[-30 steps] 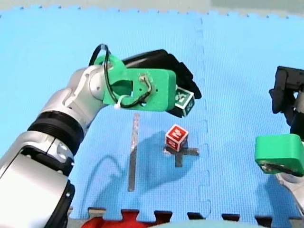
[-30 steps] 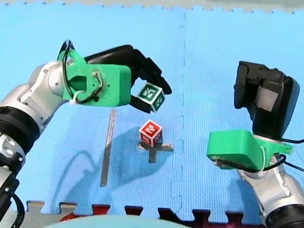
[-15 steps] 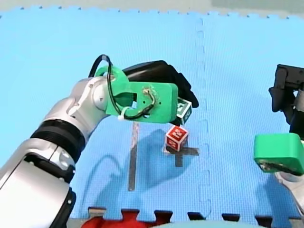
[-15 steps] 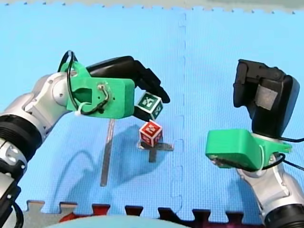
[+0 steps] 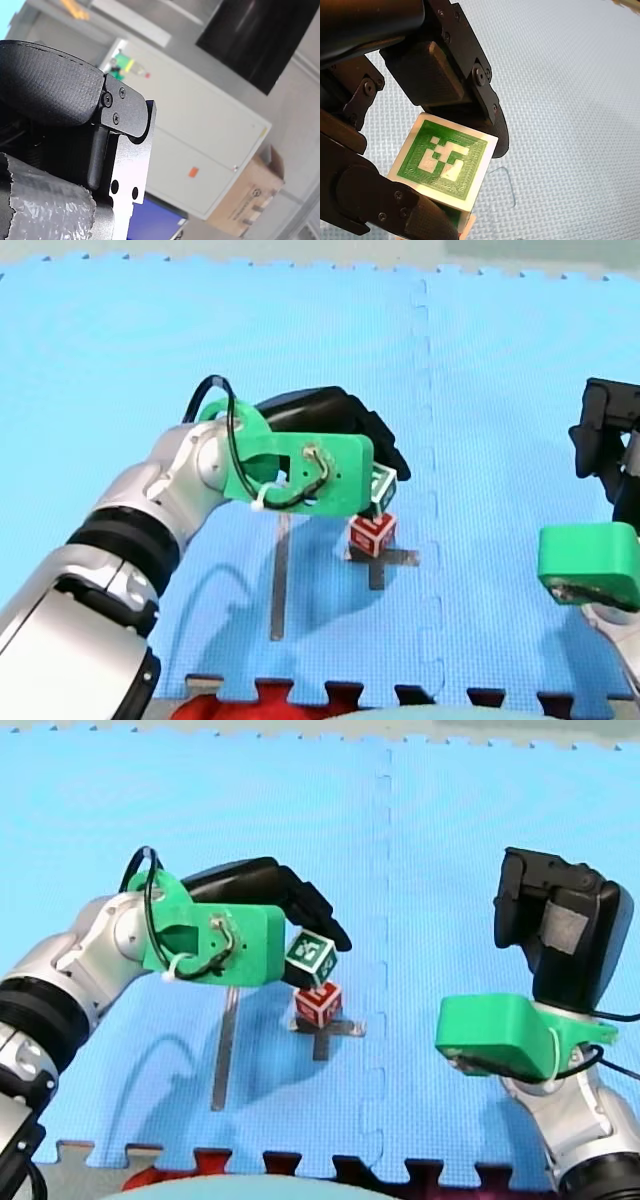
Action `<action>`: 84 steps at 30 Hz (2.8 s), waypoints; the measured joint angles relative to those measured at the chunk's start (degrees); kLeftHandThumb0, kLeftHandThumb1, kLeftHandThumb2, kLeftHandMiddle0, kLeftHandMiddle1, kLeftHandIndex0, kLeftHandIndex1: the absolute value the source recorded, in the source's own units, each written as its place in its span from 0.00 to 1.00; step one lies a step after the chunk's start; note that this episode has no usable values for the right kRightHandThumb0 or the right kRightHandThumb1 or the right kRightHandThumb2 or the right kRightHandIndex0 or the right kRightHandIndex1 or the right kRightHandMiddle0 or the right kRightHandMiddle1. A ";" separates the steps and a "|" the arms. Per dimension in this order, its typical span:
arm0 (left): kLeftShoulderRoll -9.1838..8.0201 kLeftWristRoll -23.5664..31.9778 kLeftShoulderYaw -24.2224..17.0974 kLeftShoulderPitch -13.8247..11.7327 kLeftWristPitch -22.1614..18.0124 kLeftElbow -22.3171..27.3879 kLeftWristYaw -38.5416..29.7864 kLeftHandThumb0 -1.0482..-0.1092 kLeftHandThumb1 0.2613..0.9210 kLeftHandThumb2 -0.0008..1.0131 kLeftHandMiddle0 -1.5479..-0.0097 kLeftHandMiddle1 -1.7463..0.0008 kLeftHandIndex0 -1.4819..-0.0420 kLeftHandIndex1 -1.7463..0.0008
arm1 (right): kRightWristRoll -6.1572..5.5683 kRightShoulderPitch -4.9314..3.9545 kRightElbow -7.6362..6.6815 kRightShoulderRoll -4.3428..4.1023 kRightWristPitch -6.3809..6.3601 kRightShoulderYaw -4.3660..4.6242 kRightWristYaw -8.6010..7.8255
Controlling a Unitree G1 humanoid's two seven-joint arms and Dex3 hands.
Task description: Stack cube left
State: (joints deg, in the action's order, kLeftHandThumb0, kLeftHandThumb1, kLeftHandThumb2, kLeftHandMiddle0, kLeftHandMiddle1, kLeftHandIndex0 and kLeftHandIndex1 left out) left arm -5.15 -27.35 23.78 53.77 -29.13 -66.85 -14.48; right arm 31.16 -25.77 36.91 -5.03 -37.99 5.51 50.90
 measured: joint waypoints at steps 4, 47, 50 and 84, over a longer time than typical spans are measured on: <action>0.02 -0.11 0.08 0.00 0.00 -0.32 0.40 0.60 0.79 0.00 0.42 0.00 0.11 0.98 | 0.01 0.00 -0.09 0.02 0.26 -0.01 0.00; 0.32 -2.48 2.18 -1.06 -1.44 -1.61 2.65 0.61 0.79 0.00 0.43 0.00 0.11 0.99 | 0.86 0.27 -0.59 1.27 1.18 0.56 1.47; 0.34 -2.55 2.28 -1.09 -1.93 -1.83 3.05 0.61 0.79 0.00 0.43 0.00 0.11 0.99 | 0.93 0.27 -0.63 1.51 1.42 0.66 1.64; 1.79 -4.68 3.02 -1.03 -4.37 -3.88 10.47 0.61 0.81 0.00 0.44 0.03 0.11 1.00 | 1.48 1.36 -1.47 2.95 1.57 1.21 2.75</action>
State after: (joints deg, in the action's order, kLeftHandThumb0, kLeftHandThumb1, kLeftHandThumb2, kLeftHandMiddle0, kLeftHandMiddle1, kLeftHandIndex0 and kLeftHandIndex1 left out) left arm -3.36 -32.03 26.80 52.74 -33.50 -70.73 -4.00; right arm 32.64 -24.42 35.45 -2.09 -36.42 6.73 53.65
